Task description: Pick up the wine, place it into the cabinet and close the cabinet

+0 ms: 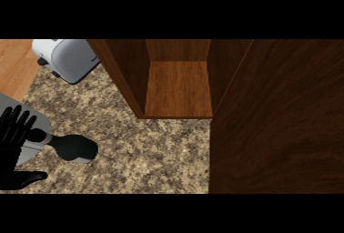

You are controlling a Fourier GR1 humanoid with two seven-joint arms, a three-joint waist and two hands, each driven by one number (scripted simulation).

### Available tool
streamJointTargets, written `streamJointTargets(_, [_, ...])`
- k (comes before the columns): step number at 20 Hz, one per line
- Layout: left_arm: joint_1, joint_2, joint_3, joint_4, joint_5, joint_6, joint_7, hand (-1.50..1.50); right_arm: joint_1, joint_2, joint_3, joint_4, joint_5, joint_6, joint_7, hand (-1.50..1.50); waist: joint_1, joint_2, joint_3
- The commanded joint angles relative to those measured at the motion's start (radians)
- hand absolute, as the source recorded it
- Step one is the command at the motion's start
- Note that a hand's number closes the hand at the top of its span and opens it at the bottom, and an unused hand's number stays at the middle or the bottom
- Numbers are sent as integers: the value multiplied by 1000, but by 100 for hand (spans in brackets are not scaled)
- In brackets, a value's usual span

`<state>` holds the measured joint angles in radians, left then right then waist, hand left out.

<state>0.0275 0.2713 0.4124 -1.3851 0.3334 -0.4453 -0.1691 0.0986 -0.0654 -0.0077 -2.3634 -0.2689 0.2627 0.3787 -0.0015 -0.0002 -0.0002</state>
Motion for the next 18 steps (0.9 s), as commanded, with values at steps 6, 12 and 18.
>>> streamJointTargets(6, [-73, 42, 5, 222, -60, -42, -125, -150, 29, 4, -4, -77, -13, -8, 52, -150, -2, 0, 0])
streamJointTargets(12, [-80, -16, -41, 350, -124, -35, -249, -150, 2, -4, -48, -23, -49, 11, 21, -150, -2, 0, 0])
streamJointTargets(18, [-190, 52, -48, 622, -204, -67, -403, -150, 29, 26, 20, -44, 20, 7, 19, -150, -6, 1, 0])
